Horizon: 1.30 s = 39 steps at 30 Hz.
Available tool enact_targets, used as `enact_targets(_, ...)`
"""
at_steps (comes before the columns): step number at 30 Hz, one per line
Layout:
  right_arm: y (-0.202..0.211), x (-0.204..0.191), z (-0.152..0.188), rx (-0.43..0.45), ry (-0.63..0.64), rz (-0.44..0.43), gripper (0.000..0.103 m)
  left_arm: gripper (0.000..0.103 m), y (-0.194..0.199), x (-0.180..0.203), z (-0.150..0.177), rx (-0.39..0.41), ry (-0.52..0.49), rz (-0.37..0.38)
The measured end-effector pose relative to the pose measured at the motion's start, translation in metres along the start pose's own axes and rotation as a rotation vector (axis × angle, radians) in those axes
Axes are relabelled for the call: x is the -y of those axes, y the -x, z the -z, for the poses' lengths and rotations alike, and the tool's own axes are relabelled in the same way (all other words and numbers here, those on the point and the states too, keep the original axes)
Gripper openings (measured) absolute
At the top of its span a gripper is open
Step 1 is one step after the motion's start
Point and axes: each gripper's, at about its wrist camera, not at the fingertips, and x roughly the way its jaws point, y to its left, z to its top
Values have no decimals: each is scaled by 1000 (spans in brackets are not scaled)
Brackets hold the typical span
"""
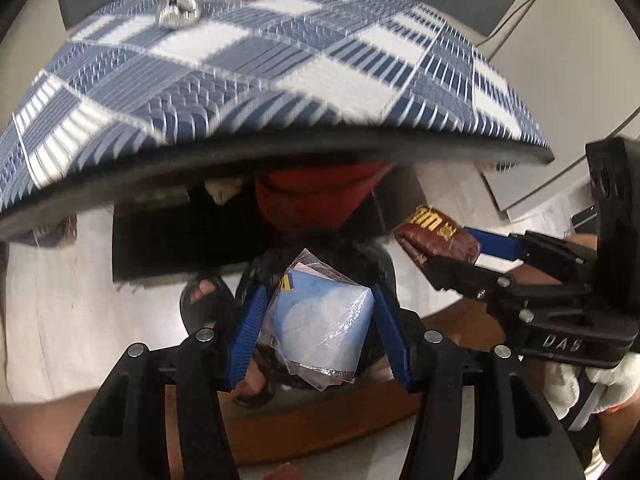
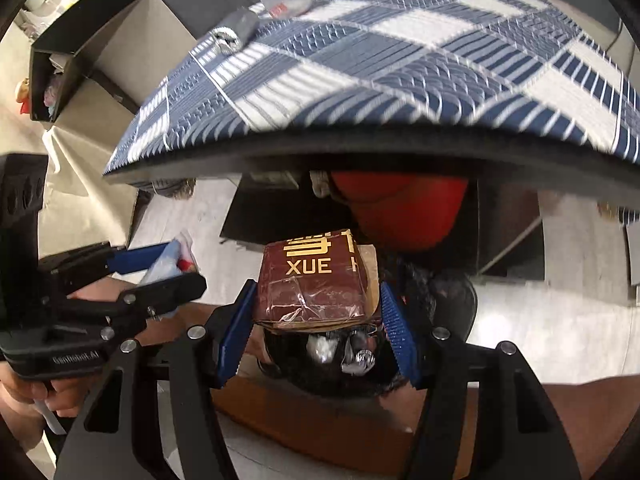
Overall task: Collect trash
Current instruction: 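Carry the XUE package and blue-white wrapper with both tools over the bin, then open both tools to drop the package and wrapper into the bin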
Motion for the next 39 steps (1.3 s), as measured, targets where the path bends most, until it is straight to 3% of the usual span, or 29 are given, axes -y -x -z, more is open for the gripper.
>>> enact_targets(20,-62,10,10,-210,-33,76,62,53,-58,-6,19,-167,22,-27)
enact_targets(39,-70,14,11,-222,-48,74,62,52,-72,-10,18,-212,30,-39)
